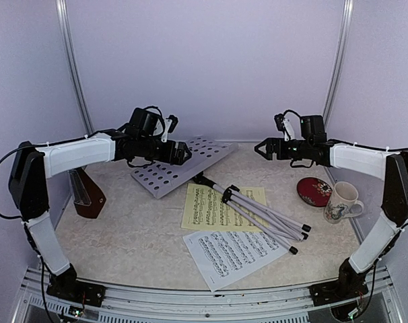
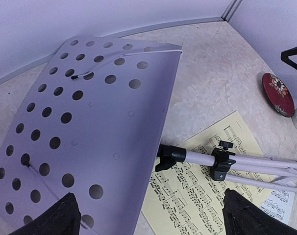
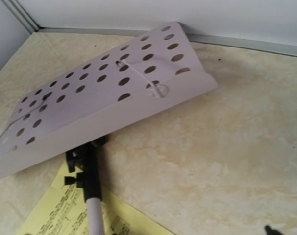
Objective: Set up the instrument practice props
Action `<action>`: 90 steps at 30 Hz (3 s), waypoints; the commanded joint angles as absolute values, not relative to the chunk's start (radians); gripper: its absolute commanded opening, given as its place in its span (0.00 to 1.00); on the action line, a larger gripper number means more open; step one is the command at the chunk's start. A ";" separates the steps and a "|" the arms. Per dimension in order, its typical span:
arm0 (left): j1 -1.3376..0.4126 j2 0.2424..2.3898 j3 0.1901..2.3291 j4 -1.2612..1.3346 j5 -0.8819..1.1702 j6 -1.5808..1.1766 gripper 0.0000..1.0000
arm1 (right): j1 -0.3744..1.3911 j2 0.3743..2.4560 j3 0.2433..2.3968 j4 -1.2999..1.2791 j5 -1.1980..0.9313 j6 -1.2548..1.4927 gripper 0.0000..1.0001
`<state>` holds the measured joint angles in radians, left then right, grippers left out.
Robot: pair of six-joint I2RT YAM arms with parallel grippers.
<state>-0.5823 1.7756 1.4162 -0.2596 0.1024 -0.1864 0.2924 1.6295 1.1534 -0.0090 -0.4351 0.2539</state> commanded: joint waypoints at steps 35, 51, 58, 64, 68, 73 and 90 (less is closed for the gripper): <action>-0.611 2.250 1.866 -0.487 0.245 -0.038 0.49 | 0.304 1.699 1.074 0.121 -0.697 0.261 1.00; -0.599 2.244 1.921 -0.548 0.161 -0.014 0.03 | 0.304 1.725 1.040 0.196 -0.750 0.320 1.00; -0.605 2.139 1.934 -0.525 0.145 -0.005 0.00 | 0.304 1.722 1.039 0.206 -0.760 0.327 1.00; -0.641 2.059 2.001 -0.542 0.052 0.062 0.00 | 0.304 1.709 1.029 0.213 -0.769 0.328 1.00; -0.674 2.016 2.045 -0.549 -0.035 0.116 0.00 | 0.304 1.691 1.027 0.210 -0.770 0.321 1.00; -0.724 1.967 2.076 -0.541 -0.159 0.214 0.00 | 0.304 1.667 1.026 0.201 -0.769 0.313 1.00; -0.968 1.716 1.927 -0.089 -0.539 0.870 0.00 | 0.304 1.552 1.026 0.232 -0.780 0.304 1.00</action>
